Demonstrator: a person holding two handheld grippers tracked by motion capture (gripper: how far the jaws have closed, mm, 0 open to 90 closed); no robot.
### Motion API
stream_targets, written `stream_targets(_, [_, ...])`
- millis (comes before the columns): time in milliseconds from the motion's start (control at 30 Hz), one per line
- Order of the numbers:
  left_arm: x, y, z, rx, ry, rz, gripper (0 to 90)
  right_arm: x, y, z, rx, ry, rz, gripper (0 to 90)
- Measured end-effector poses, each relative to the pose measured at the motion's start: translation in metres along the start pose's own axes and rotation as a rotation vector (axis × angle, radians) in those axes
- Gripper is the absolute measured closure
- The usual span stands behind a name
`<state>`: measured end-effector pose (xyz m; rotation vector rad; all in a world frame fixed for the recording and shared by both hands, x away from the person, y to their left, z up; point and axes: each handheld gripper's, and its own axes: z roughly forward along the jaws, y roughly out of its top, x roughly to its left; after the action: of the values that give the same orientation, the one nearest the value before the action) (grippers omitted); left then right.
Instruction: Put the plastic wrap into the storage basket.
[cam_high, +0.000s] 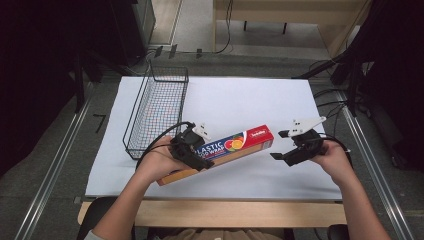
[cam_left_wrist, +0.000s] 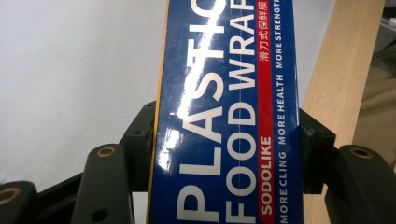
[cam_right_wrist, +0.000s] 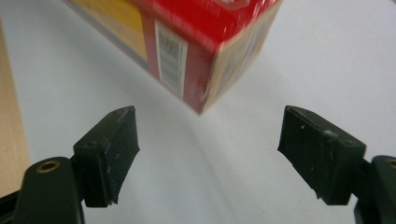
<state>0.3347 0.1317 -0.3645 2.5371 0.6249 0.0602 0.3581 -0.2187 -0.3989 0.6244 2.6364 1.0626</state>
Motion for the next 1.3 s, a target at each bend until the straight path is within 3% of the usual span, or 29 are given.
stream_targets(133, [0.006, 0.0, -0.006, -0.007, -0.004, -0.055, 39.8, 0.0, -0.005, 0.013, 0.013, -0.009, 0.028, 20.5])
stream_targets(267, [0.009, 0.001, -0.011, -0.021, 0.013, -0.079, 39.9, -0.001, -0.009, 0.026, 0.041, -0.061, 0.072, 20.5])
stream_targets(367, [0.011, 0.0, -0.015, -0.031, 0.026, -0.093, 39.8, 0.001, -0.01, 0.034, 0.055, -0.073, 0.091, 20.5])
stream_targets(467, [0.014, -0.001, -0.02, -0.041, 0.04, -0.116, 39.8, 0.01, -0.009, 0.039, 0.042, -0.025, 0.04, 20.4])
stream_targets(533, [0.017, -0.001, -0.022, -0.045, 0.052, -0.124, 39.8, 0.014, -0.008, 0.043, 0.041, -0.034, 0.017, 20.4])
stream_targets(633, [0.02, 0.0, -0.026, -0.051, 0.068, -0.121, 39.8, 0.016, -0.007, 0.047, 0.041, -0.037, 0.018, 20.4])
stream_targets(767, [0.029, -0.004, -0.038, -0.082, 0.087, -0.16, 39.8, 0.019, -0.008, 0.056, 0.083, -0.048, 0.032, 20.3])
stream_targets(1000, [0.048, -0.01, -0.053, -0.12, 0.128, -0.228, 39.9, 0.024, -0.008, 0.063, 0.111, -0.021, -0.007, 19.7])
stream_targets(1300, [0.071, -0.011, -0.059, -0.105, 0.198, -0.324, 39.9, 0.026, -0.006, 0.059, 0.094, -0.039, -0.029, 19.7])
